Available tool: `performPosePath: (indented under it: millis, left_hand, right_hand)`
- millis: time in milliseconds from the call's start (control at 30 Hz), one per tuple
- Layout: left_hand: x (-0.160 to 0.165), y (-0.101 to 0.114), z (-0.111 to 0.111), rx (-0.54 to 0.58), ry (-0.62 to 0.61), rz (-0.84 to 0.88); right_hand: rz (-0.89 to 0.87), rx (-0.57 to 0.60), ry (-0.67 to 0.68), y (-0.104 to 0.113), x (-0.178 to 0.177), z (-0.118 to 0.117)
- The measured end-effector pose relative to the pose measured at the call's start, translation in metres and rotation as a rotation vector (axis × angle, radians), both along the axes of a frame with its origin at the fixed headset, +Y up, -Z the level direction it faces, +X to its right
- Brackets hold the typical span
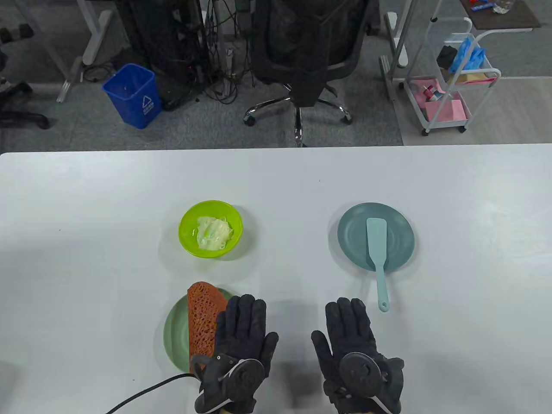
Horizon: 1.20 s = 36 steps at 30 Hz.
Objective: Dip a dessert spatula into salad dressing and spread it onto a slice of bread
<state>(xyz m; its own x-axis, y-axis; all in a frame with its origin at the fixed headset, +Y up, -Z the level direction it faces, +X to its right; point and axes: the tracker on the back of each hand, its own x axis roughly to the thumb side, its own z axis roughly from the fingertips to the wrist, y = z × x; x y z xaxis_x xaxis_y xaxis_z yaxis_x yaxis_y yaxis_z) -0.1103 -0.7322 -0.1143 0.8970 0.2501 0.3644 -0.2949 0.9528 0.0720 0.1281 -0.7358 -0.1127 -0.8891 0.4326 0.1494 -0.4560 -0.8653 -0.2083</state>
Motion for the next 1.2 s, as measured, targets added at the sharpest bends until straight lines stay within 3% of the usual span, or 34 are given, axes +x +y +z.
performPosePath:
  millis: [1200]
  left_hand:
    - [-0.0035, -0.0012, -0.0014, -0.005, 0.017, 0.032]
  right_hand:
    - [-0.016, -0.009, 0.009, -0.0004, 0.0006, -0.0008]
